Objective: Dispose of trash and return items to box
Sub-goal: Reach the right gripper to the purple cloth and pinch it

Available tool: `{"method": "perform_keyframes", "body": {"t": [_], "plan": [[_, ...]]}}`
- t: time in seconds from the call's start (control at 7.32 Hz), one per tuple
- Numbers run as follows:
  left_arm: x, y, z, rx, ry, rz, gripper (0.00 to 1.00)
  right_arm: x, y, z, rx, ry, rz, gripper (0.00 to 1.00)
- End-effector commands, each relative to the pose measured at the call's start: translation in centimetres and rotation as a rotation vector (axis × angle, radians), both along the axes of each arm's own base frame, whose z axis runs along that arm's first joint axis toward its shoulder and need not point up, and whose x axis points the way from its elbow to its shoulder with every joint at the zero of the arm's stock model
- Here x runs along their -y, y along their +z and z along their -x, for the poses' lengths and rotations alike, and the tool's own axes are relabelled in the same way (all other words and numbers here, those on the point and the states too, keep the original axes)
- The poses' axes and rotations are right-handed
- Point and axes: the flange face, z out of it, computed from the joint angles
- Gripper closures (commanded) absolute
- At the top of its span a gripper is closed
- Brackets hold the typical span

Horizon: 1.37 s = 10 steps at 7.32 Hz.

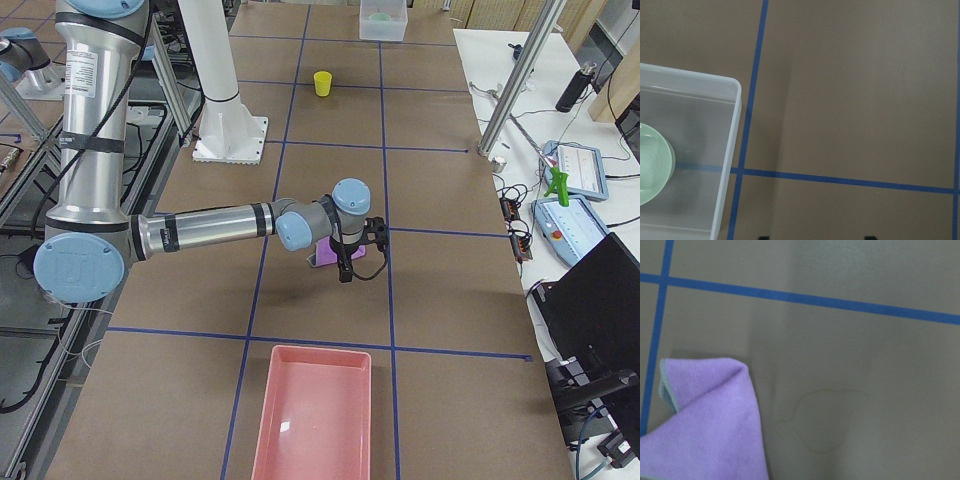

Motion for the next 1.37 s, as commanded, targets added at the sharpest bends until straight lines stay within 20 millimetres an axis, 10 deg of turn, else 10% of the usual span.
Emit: {"method": "perform_keyframes", "body": {"t": [0.0, 1.23], "plan": [[-0.2, -0.1, -0.3, -0.001, 0.003, -0.001, 0.29, 1.9, -1.9, 6.7, 0.008, 0.065, 0.034, 0.00], [-0.8, 0.7, -0.3, 0.000, 0.006, 0.006, 0.29, 2.0, -1.7, 12.9, -0.005, 0.030, 0.039, 0.09]]}}
